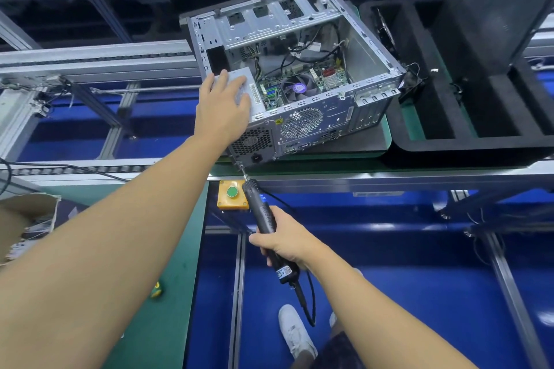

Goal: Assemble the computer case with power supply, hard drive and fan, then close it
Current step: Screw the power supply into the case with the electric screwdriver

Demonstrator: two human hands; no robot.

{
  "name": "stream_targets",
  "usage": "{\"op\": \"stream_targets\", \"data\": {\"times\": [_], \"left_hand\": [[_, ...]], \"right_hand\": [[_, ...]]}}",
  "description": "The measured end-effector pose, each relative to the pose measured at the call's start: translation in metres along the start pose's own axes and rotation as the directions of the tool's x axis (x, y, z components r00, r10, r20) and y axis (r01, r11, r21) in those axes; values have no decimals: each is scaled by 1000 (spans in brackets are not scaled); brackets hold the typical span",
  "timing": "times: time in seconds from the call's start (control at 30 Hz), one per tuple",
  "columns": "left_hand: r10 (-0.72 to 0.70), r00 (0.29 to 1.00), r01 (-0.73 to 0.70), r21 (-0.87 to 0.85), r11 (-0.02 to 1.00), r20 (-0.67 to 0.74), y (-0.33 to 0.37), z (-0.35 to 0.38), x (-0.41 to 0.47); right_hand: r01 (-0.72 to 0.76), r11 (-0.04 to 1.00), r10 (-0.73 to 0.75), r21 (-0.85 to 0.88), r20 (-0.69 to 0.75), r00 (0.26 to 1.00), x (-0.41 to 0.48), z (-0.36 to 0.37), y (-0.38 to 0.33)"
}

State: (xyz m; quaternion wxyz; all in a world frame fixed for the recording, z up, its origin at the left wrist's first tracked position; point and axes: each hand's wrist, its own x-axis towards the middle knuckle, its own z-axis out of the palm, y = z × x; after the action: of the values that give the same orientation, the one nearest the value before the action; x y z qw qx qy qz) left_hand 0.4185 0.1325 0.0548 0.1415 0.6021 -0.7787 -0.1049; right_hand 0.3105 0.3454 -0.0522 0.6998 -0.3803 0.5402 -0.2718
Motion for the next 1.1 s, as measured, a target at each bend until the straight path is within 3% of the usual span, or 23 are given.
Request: {"op": "stream_targets", "data": {"times": [1.1], "left_hand": [[10, 1000, -10, -2, 1000, -13, -5, 4, 2]], "right_hand": [[-36, 993, 36, 113, 6, 999, 1, 5, -5]]}}
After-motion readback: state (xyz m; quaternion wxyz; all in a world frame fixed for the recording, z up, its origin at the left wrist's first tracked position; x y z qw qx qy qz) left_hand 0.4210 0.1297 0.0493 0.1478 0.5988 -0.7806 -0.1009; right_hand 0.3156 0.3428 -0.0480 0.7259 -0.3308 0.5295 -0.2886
